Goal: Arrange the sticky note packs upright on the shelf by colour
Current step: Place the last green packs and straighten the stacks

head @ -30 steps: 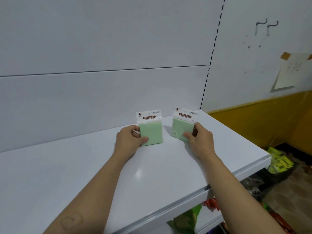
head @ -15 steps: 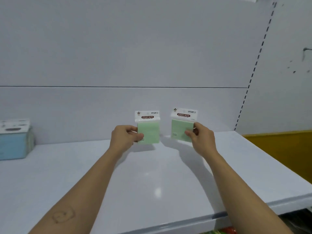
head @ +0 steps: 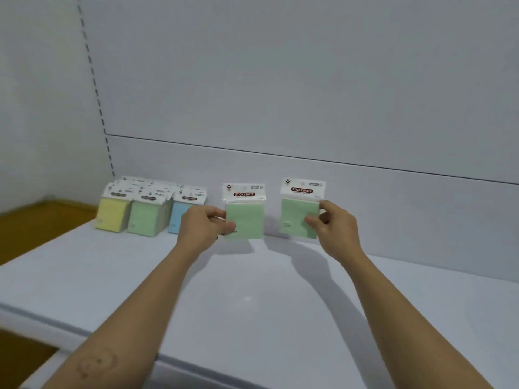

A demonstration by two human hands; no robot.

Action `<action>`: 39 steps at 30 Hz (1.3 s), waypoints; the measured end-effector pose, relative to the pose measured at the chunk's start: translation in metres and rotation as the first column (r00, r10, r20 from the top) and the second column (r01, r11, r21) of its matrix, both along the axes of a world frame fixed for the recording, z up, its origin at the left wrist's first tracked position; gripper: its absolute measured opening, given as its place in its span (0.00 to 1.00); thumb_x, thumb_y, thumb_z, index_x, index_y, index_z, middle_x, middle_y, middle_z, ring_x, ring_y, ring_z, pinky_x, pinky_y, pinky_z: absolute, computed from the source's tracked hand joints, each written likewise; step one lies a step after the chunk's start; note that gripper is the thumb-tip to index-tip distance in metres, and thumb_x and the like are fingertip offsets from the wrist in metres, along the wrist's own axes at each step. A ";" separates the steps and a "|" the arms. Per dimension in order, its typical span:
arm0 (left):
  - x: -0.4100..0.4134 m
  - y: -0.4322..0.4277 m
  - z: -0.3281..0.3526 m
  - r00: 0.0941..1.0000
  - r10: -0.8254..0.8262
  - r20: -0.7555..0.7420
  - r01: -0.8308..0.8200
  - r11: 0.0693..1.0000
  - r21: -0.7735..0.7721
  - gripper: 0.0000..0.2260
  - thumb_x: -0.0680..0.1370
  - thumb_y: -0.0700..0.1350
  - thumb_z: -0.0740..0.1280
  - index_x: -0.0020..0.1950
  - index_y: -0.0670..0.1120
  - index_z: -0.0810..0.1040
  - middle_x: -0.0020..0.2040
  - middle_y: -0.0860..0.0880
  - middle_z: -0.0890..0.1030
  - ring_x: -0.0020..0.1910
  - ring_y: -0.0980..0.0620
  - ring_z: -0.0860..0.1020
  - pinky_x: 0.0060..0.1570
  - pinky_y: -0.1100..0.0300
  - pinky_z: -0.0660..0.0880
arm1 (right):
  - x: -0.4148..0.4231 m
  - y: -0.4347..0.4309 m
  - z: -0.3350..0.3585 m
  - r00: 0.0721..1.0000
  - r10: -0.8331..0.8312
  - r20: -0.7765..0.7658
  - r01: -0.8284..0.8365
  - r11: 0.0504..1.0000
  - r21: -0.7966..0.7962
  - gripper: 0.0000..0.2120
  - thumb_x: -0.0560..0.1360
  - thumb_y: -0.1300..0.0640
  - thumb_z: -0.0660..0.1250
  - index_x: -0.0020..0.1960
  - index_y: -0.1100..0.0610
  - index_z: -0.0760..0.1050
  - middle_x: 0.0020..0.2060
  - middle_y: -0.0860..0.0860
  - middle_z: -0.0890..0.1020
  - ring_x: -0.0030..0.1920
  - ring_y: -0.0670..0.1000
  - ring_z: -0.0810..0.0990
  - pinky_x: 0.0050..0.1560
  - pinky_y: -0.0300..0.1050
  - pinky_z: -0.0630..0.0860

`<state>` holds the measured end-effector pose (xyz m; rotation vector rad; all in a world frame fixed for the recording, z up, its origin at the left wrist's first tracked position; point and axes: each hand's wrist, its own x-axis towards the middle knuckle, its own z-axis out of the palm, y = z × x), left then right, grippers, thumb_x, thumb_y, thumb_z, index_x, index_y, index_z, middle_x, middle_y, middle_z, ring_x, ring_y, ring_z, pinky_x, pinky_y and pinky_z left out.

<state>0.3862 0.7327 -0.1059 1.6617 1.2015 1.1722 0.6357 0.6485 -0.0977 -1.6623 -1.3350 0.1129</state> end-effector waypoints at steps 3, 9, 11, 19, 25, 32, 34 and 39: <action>-0.038 0.010 0.000 0.999 0.050 0.014 -0.050 0.999 -0.013 0.12 0.66 0.36 0.77 0.35 0.51 0.78 0.27 0.55 0.82 0.29 0.58 0.79 0.30 0.67 0.75 | -0.037 0.024 0.001 0.998 0.057 -0.017 -0.057 0.998 0.008 0.09 0.73 0.57 0.70 0.52 0.49 0.79 0.36 0.50 0.82 0.38 0.51 0.79 0.37 0.39 0.71; -0.115 0.038 -0.003 0.989 0.149 -0.015 -0.149 0.988 -0.038 0.11 0.66 0.36 0.77 0.44 0.47 0.82 0.35 0.48 0.85 0.34 0.51 0.80 0.36 0.59 0.76 | -0.108 0.067 0.001 0.988 0.144 -0.048 -0.145 0.989 -0.008 0.09 0.73 0.57 0.70 0.52 0.50 0.79 0.36 0.51 0.83 0.39 0.51 0.80 0.41 0.43 0.74; -0.138 0.048 -0.006 0.980 0.197 -0.027 -0.198 0.980 -0.027 0.12 0.65 0.36 0.78 0.39 0.51 0.80 0.32 0.52 0.84 0.35 0.51 0.81 0.39 0.59 0.76 | -0.130 0.080 -0.001 0.984 0.164 -0.063 -0.165 0.986 -0.009 0.08 0.72 0.57 0.71 0.51 0.51 0.79 0.35 0.51 0.82 0.37 0.51 0.79 0.38 0.39 0.73; -0.214 0.078 -0.036 0.952 0.287 -0.106 -0.294 0.954 -0.061 0.10 0.66 0.38 0.77 0.46 0.46 0.84 0.35 0.50 0.84 0.36 0.55 0.81 0.39 0.60 0.74 | -0.202 0.117 -0.017 0.977 0.190 -0.093 -0.195 0.980 -0.041 0.06 0.72 0.57 0.72 0.48 0.49 0.79 0.37 0.50 0.84 0.39 0.51 0.82 0.40 0.43 0.76; -0.245 0.101 -0.043 0.952 0.281 -0.126 -0.288 0.957 -0.044 0.10 0.66 0.37 0.77 0.45 0.46 0.84 0.34 0.53 0.83 0.38 0.54 0.82 0.37 0.63 0.72 | -0.243 0.142 -0.028 0.973 0.166 -0.159 -0.178 0.982 -0.064 0.04 0.73 0.61 0.68 0.48 0.54 0.77 0.35 0.46 0.79 0.35 0.46 0.75 0.34 0.37 0.70; -0.241 0.132 -0.035 0.959 0.172 -0.224 -0.172 0.985 0.022 0.09 0.67 0.37 0.77 0.45 0.46 0.82 0.32 0.52 0.81 0.34 0.56 0.77 0.34 0.68 0.70 | -0.266 0.154 -0.050 0.964 0.053 -0.260 -0.061 0.998 -0.020 0.04 0.74 0.62 0.67 0.48 0.56 0.76 0.34 0.47 0.77 0.35 0.44 0.74 0.31 0.30 0.68; -0.234 0.142 -0.033 0.943 0.165 -0.287 -0.155 0.986 0.058 0.08 0.68 0.40 0.77 0.45 0.46 0.83 0.32 0.52 0.81 0.36 0.53 0.77 0.37 0.64 0.71 | -0.263 0.151 -0.054 0.962 0.010 -0.272 -0.012 1.000 -0.007 0.04 0.74 0.61 0.67 0.48 0.55 0.76 0.33 0.48 0.77 0.34 0.45 0.74 0.31 0.29 0.68; -0.223 0.158 -0.038 0.930 0.172 -0.324 -0.146 0.984 0.102 0.11 0.68 0.43 0.76 0.49 0.46 0.83 0.38 0.51 0.83 0.41 0.53 0.80 0.42 0.61 0.74 | -0.254 0.141 -0.066 0.944 -0.056 -0.326 0.051 0.998 -0.024 0.05 0.74 0.61 0.67 0.49 0.54 0.76 0.39 0.51 0.81 0.41 0.52 0.79 0.38 0.34 0.72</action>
